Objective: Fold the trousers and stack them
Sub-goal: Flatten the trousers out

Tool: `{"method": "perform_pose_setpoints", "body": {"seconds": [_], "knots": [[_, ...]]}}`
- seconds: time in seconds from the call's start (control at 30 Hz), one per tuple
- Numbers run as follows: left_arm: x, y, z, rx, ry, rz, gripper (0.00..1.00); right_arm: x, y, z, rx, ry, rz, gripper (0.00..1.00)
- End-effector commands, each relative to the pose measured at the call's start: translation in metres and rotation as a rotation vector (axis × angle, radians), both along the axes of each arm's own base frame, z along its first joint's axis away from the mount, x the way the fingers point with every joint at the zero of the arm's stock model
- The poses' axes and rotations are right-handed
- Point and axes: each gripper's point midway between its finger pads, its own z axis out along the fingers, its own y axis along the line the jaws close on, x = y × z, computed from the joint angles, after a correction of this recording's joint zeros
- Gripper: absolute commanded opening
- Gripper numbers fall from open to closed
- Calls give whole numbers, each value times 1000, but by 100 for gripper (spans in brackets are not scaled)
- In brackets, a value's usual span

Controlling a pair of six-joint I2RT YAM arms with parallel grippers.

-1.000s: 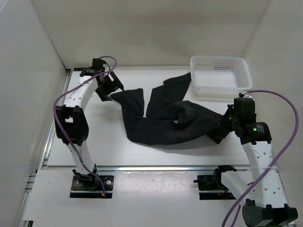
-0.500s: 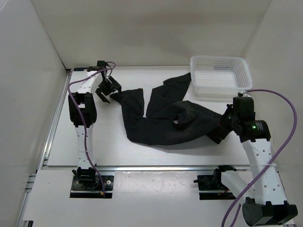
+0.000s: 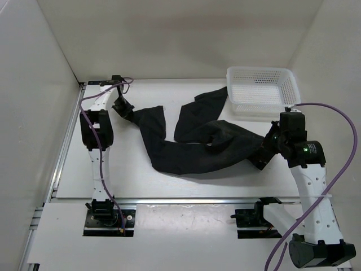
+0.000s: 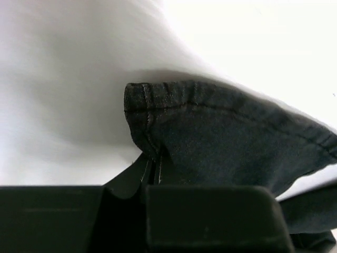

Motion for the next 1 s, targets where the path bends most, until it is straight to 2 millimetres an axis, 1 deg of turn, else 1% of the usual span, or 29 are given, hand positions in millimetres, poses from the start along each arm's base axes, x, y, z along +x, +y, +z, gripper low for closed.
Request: {"method": "perform_pose_setpoints", "body": {"seconds": [0.0, 0.03, 0.07, 0.1, 0.13, 0.17, 0.2, 0.23, 0.27, 0.3, 0.37, 0.4, 0.43, 0.47, 0.5, 0.53, 0.57, 0.6, 0.63, 0.67, 0.7, 0.73, 0.77, 0.8, 0.83, 0.87, 0.9, 0.93, 0.97], "knots": [[2, 41, 99, 113, -181, 20, 10, 1, -3, 33, -14, -101, 8, 0], [-11, 62, 110, 200, -177, 36, 10, 0, -6, 37, -25, -105, -4, 0], [-18, 76, 126, 241, -201, 65, 10, -2, -8, 45, -29, -137, -12, 0], [-34, 87, 166, 280, -267, 82, 10, -4, -13, 44, -48, -130, -32, 0], [-46, 103, 180, 349, -284, 99, 10, -6, -16, 47, -57, -147, -45, 0], [-68, 114, 183, 384, -251, 110, 10, -9, -20, 55, -66, -177, -60, 0], [-88, 119, 215, 423, -305, 135, 10, -14, -24, 55, -81, -176, -78, 0], [-105, 133, 229, 486, -309, 160, 10, -18, -34, 55, -112, -175, -126, 0], [-121, 137, 236, 517, -303, 156, 10, -23, -39, 61, -119, -196, -157, 0], [-142, 139, 260, 548, -347, 158, 10, -29, -45, 62, -138, -193, -178, 0], [-163, 142, 277, 586, -376, 128, 10, -38, -54, 64, -161, -202, -224, 0], [-169, 142, 282, 592, -387, 118, 10, -42, -61, 70, -179, -219, -266, 0], [-172, 142, 286, 601, -396, 103, 10, -45, -64, 73, -186, -233, -280, 0], [-170, 142, 288, 604, -397, 73, 10, -45, -66, 73, -192, -234, -287, 0], [-163, 141, 289, 599, -400, 61, 10, -45, -66, 73, -192, -234, -287, 0], [-147, 140, 270, 583, -345, 26, 10, -45, -66, 69, -194, -224, -286, 0], [-139, 135, 258, 567, -306, -2, 10, -42, -63, 63, -190, -200, -271, 0], [-124, 129, 256, 563, -308, -22, 10, -37, -60, 62, -180, -195, -258, 0], [-104, 127, 224, 540, -229, -51, 12, -35, -57, 58, -170, -189, -245, 0], [-89, 124, 210, 512, -211, -66, 33, -32, -53, 53, -150, -187, -238, 0], [-69, 116, 207, 463, -236, -80, 44, -29, -44, 35, -121, -146, -207, 0], [-57, 112, 193, 434, -213, -95, 60, -28, -42, 26, -109, -128, -202, 0], [-42, 108, 155, 401, -134, -120, 73, -29, -40, 16, -98, -103, -201, 0], [-30, 106, 163, 385, -159, -101, 81, -29, -37, 8, -86, -83, -201, 0], [-33, 103, 155, 364, -124, -112, 81, -32, -38, 0, -89, -68, -200, 0], [-36, 102, 160, 361, -133, -96, 82, -32, -38, 0, -89, -68, -200, 0], [-41, 98, 156, 359, -124, -107, 82, -33, -36, 6, -84, -90, -192, 0], [-45, 96, 160, 351, -142, -107, 82, -31, -36, 8, -82, -100, -193, 0], [-47, 95, 183, 360, -223, -93, 82, -31, -36, 12, -80, -112, -193, 0]]}}
